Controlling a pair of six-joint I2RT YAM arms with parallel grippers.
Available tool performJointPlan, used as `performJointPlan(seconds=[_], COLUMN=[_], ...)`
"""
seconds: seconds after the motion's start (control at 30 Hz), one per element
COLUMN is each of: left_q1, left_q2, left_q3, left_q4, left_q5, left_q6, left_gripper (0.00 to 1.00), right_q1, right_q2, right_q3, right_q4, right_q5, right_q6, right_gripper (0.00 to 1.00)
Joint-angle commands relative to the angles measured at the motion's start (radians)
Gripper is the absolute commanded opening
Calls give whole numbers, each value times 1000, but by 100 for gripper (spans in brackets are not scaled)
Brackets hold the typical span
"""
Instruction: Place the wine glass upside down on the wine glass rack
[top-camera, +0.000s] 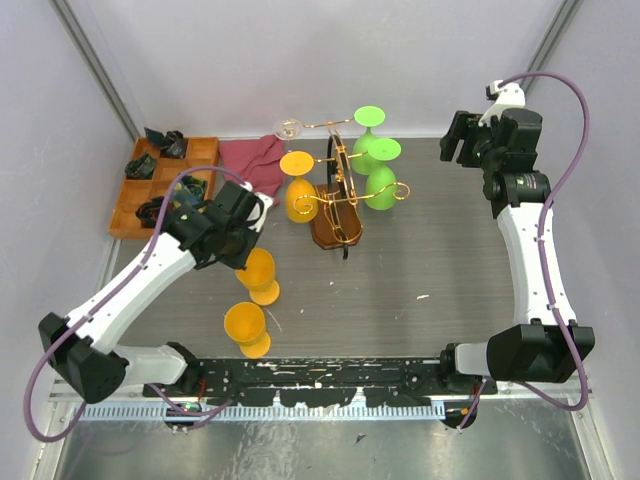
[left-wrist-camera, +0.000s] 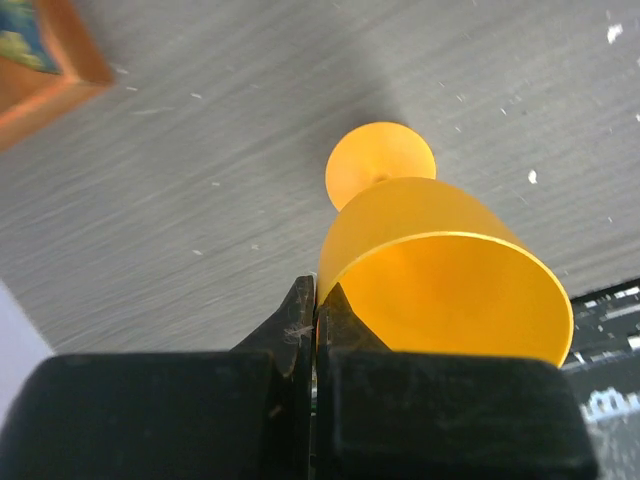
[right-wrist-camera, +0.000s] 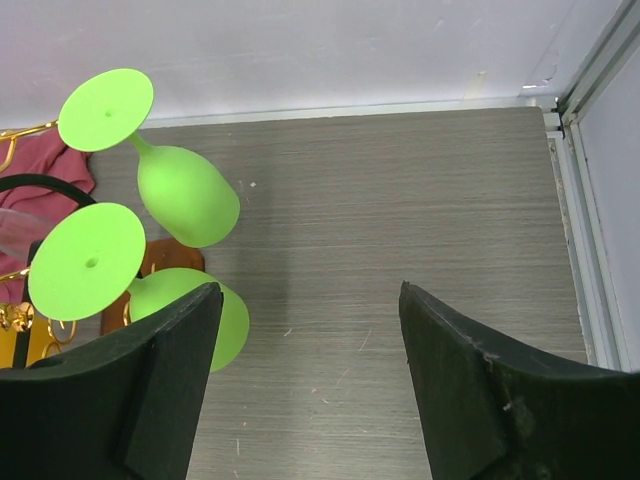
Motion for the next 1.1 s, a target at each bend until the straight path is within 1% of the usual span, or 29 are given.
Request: performJointPlan(seconds=[0.0, 0.13, 0.27, 0.4, 0.47, 0.53, 0.67, 0.77, 0.83, 0.93, 1.07], left_q1=[1, 2, 3, 2, 2, 2, 1, 1, 1, 1, 1], left_q2=[-102, -114, -115, -128, -119, -106, -67, -37, -32, -38, -64], left_q3=[76, 176, 256, 300, 333, 361, 389, 391, 345, 251, 139], left_q4=[7, 1, 47, 220, 342, 451, 678, 844, 998, 1200, 1401], left_q5=[-203, -324, -442, -518, -547, -571, -578, -554, -512, -423, -327], left_q6=[20, 50, 109, 237, 336, 450, 674, 811, 897, 927, 877], left_gripper=[0, 0, 0, 0, 0, 0, 0, 0, 0, 0, 0], right_q1=[2, 2, 1, 1, 1, 2, 38, 131, 180, 226, 262], right_q2=[5, -2, 9, 37, 50, 64, 106, 138, 157, 183, 183], right_q3=[67, 74, 91, 149, 186, 220, 323, 379, 402, 428, 422], right_q4=[48, 55, 67, 42, 29, 14, -76, -135, -145, -113, -3], right_q5=[-34, -23, -31, -108, -156, -192, -225, -193, -194, -233, -312], right_q6=[12, 10, 26, 82, 115, 158, 216, 211, 242, 336, 479], right_gripper=[79, 85, 87, 85, 85, 82, 79, 79, 80, 83, 84])
